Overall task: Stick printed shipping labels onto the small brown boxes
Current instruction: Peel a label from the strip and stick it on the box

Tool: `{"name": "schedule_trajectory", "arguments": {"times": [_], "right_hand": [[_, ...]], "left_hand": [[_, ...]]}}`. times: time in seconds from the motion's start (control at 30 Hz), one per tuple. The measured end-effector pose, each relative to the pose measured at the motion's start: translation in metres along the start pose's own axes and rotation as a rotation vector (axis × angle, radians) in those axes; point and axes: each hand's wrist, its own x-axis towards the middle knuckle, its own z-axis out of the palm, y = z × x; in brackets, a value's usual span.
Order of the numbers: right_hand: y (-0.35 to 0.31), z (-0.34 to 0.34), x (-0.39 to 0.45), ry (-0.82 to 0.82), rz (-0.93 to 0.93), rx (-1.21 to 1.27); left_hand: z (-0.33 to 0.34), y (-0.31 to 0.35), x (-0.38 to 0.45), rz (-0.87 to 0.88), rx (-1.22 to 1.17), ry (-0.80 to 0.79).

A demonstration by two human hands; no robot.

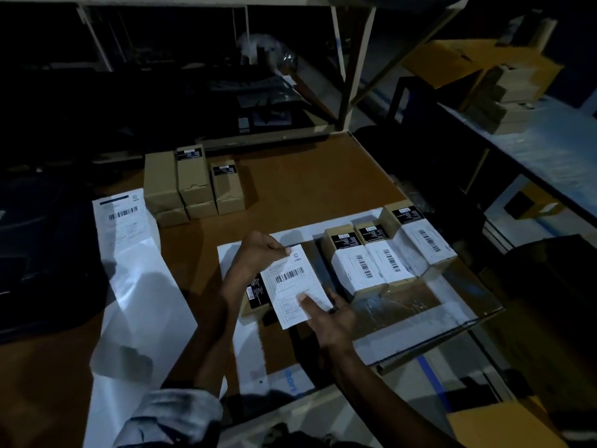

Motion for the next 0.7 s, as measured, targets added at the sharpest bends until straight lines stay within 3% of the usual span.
{"name": "schedule_trajectory", "arguments": {"times": [0.7], "right_hand": [[0.0025,-0.003,0.0035,0.016,0.004,0.033]], "left_hand": [[0.0021,0.0024,0.0098,-0.086,0.061,-0.016]]}}
